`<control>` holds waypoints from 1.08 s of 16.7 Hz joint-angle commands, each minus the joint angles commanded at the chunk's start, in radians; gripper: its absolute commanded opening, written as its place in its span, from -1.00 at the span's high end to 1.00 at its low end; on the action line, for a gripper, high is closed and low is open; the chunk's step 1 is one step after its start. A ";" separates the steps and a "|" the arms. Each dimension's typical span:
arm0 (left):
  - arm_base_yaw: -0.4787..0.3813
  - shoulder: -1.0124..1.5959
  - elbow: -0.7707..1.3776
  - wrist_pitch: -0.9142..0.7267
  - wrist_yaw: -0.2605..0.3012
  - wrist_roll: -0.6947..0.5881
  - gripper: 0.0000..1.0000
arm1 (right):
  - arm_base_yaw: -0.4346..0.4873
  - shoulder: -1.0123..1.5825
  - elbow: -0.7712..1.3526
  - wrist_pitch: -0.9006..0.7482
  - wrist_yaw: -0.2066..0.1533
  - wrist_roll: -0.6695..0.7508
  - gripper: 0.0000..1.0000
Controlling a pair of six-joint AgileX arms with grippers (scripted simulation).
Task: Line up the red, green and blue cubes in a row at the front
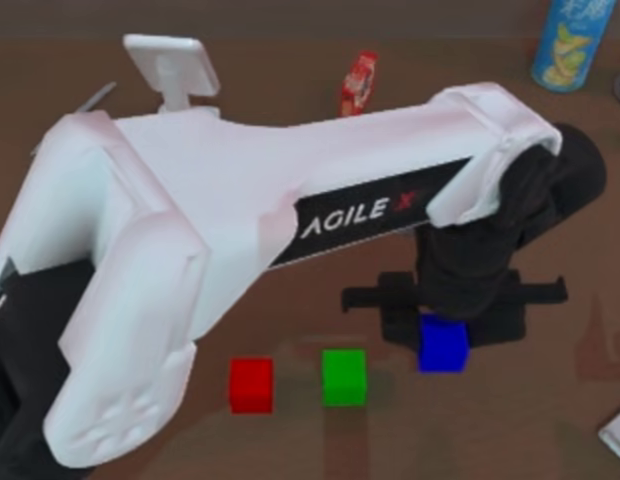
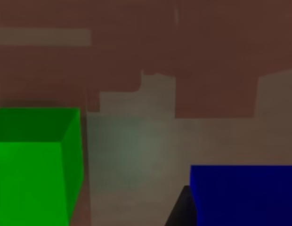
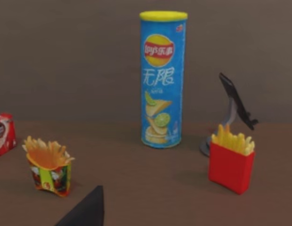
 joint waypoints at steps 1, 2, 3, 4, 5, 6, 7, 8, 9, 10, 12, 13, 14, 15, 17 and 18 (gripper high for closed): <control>0.000 0.006 -0.030 0.035 0.000 0.000 1.00 | 0.000 0.000 0.000 0.000 0.000 0.000 -1.00; 0.000 0.011 -0.057 0.067 0.000 -0.001 1.00 | 0.000 0.000 0.000 0.000 0.000 0.000 -1.00; 0.000 0.016 -0.080 0.094 -0.001 -0.001 1.00 | 0.000 0.000 0.000 0.000 0.000 0.000 -1.00; 0.000 0.019 -0.096 0.112 -0.001 -0.002 1.00 | 0.000 0.000 0.000 0.000 0.000 0.000 -1.00; 0.000 0.020 -0.104 0.119 -0.001 -0.002 1.00 | 0.000 0.000 0.000 0.000 0.000 0.000 -1.00; 0.000 0.020 -0.104 0.120 -0.001 -0.002 1.00 | 0.000 0.000 0.000 0.000 0.000 0.000 -1.00; 0.000 0.020 -0.104 0.120 -0.001 -0.002 1.00 | 0.000 0.000 0.000 0.000 0.000 0.000 -1.00; 0.000 0.020 -0.104 0.120 -0.001 -0.002 1.00 | 0.000 0.000 0.000 0.000 0.000 0.000 -1.00; 0.000 0.020 -0.104 0.120 -0.001 -0.002 0.85 | 0.000 0.000 0.000 0.000 0.000 0.000 -1.00; 0.000 0.020 -0.104 0.120 -0.001 -0.002 0.70 | 0.000 0.000 0.000 0.000 0.000 0.000 -1.00; 0.000 0.020 -0.104 0.120 -0.001 -0.002 0.40 | 0.000 0.000 0.000 0.000 0.000 0.000 -1.00; 0.000 0.020 -0.104 0.120 -0.001 -0.002 0.25 | 0.000 0.000 0.000 0.000 0.000 0.000 -1.00; 0.000 0.020 -0.104 0.120 -0.001 -0.002 0.10 | 0.000 0.000 0.000 0.000 0.000 0.000 -1.00; 0.000 0.020 -0.104 0.120 -0.001 -0.002 -0.06 | 0.000 0.000 0.000 0.000 0.000 0.000 -1.00; 0.000 0.020 -0.104 0.120 -0.001 -0.002 -0.36 | 0.000 0.000 0.000 0.000 0.000 0.000 -1.00; 0.000 0.020 -0.104 0.120 -0.001 -0.002 -0.51 | 0.000 0.000 0.000 0.000 0.000 0.000 -1.00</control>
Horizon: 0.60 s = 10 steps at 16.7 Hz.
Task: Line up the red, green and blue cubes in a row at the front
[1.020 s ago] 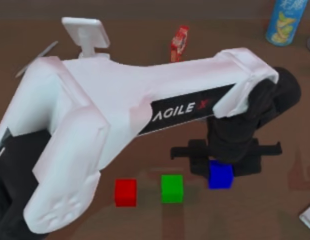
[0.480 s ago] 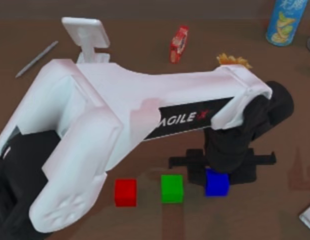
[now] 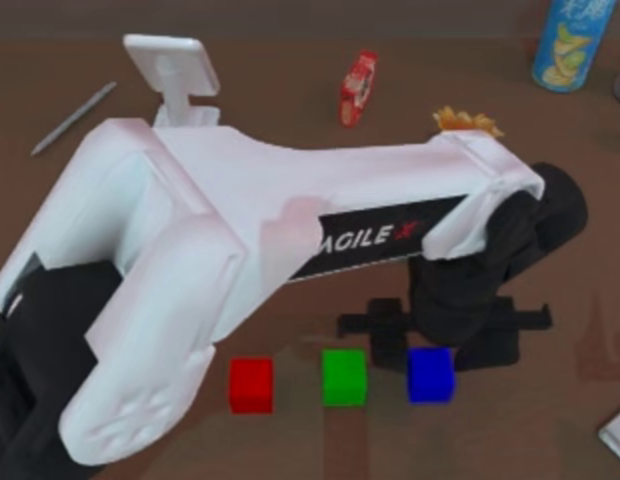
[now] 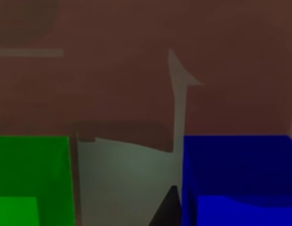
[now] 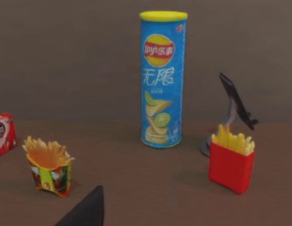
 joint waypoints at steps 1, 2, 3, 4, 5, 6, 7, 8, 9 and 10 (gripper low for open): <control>0.000 0.000 0.000 0.000 0.000 0.000 -0.66 | 0.000 0.000 0.000 0.000 0.000 0.000 -1.00; 0.000 0.000 0.000 0.000 0.000 0.000 -0.81 | 0.000 0.000 0.000 0.000 0.000 0.000 -1.00; 0.000 0.000 0.000 0.000 0.000 0.000 -0.96 | 0.000 0.000 0.000 0.000 0.000 0.000 -1.00; 0.000 0.000 0.000 0.000 0.000 0.000 -1.00 | 0.000 0.000 0.000 0.000 0.000 0.000 -1.00; 0.000 0.000 0.000 0.000 0.000 0.000 -1.00 | 0.000 0.000 0.000 0.000 0.000 0.000 -1.00; 0.000 0.000 0.000 0.000 0.000 0.000 -1.00 | 0.000 0.000 0.000 0.000 0.000 0.000 -1.00; 0.000 0.000 0.000 0.000 0.000 0.000 -1.00 | 0.000 0.000 0.000 0.000 0.000 0.000 -1.00; 0.000 0.000 0.000 0.000 0.000 0.000 -1.00 | 0.000 0.000 0.000 0.000 0.000 0.000 -1.00; 0.000 0.000 0.000 0.000 0.000 0.000 -1.00 | 0.000 0.000 0.000 0.000 0.000 0.000 -1.00; 0.000 0.000 0.000 0.000 0.000 0.000 -1.00 | 0.000 0.000 0.000 0.000 0.000 0.000 -1.00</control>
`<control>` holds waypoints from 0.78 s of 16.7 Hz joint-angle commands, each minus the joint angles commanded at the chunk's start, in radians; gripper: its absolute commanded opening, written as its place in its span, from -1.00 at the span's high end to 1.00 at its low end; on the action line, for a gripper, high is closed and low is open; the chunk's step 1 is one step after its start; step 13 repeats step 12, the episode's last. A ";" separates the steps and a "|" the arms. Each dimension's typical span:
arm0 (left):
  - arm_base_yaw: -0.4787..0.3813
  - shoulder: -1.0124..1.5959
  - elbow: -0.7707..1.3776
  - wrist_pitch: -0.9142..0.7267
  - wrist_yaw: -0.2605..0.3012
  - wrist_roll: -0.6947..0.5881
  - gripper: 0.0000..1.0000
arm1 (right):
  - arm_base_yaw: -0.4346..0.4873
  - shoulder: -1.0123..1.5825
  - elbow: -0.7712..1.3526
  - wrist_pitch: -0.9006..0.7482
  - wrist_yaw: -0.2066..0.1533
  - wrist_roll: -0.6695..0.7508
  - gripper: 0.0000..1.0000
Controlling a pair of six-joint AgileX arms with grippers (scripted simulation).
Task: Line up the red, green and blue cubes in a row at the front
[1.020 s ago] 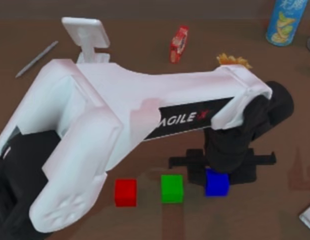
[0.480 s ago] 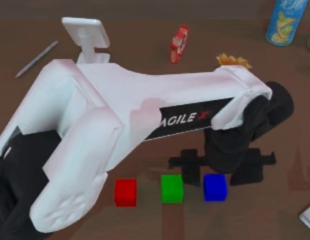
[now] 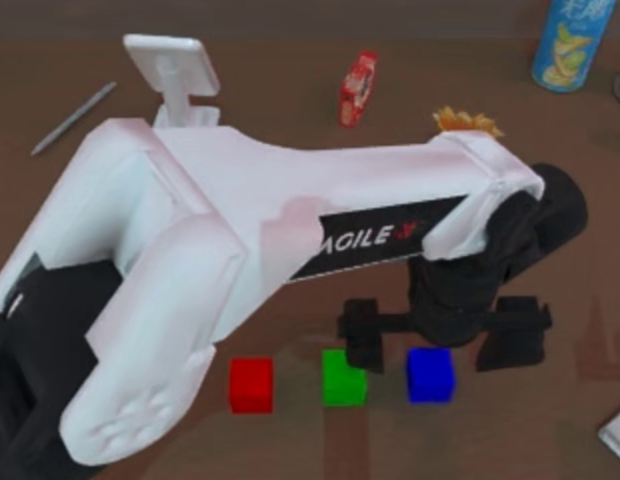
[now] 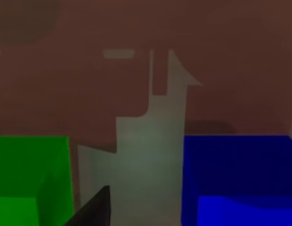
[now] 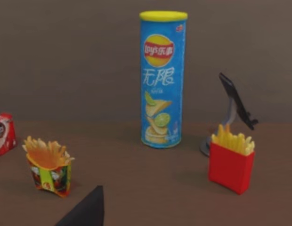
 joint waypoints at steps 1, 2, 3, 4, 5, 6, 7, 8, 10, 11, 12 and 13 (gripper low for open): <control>0.000 0.000 0.000 0.000 0.000 0.000 -1.00 | 0.000 0.000 0.000 0.000 0.000 0.000 -1.00; 0.000 0.000 0.000 0.000 0.000 0.000 -1.00 | 0.000 0.000 0.000 0.000 0.000 0.000 -1.00; 0.001 -0.001 0.004 -0.004 0.000 0.000 -1.00 | 0.000 0.000 0.000 0.000 0.000 0.000 -1.00; 0.001 -0.003 0.017 -0.017 0.000 -0.001 -1.00 | 0.000 0.000 0.000 0.000 0.000 0.000 -1.00; 0.001 -0.007 0.039 -0.041 0.000 -0.002 -1.00 | 0.000 0.000 0.000 0.000 0.000 0.000 -1.00; 0.002 -0.011 0.067 -0.075 0.001 -0.002 -1.00 | 0.000 0.000 0.000 0.000 0.000 0.000 -1.00; 0.004 -0.017 0.098 -0.117 0.001 -0.003 -1.00 | 0.000 0.000 0.000 0.000 0.000 0.000 -1.00; 0.006 -0.024 0.129 -0.160 0.000 -0.005 -1.00 | 0.000 0.000 0.000 0.000 0.000 0.000 -1.00; 0.011 -0.037 0.183 -0.225 0.000 -0.007 -1.00 | 0.000 0.000 0.000 0.000 0.000 0.000 -1.00; 0.013 -0.042 0.199 -0.242 -0.001 -0.007 -1.00 | 0.000 0.000 0.000 0.000 0.000 0.000 -1.00; 0.014 -0.044 0.204 -0.248 -0.001 -0.007 -1.00 | 0.000 0.000 0.000 0.000 0.000 0.000 -1.00; 0.014 -0.044 0.204 -0.248 -0.001 -0.007 -1.00 | 0.000 0.000 0.000 0.000 0.000 0.000 -1.00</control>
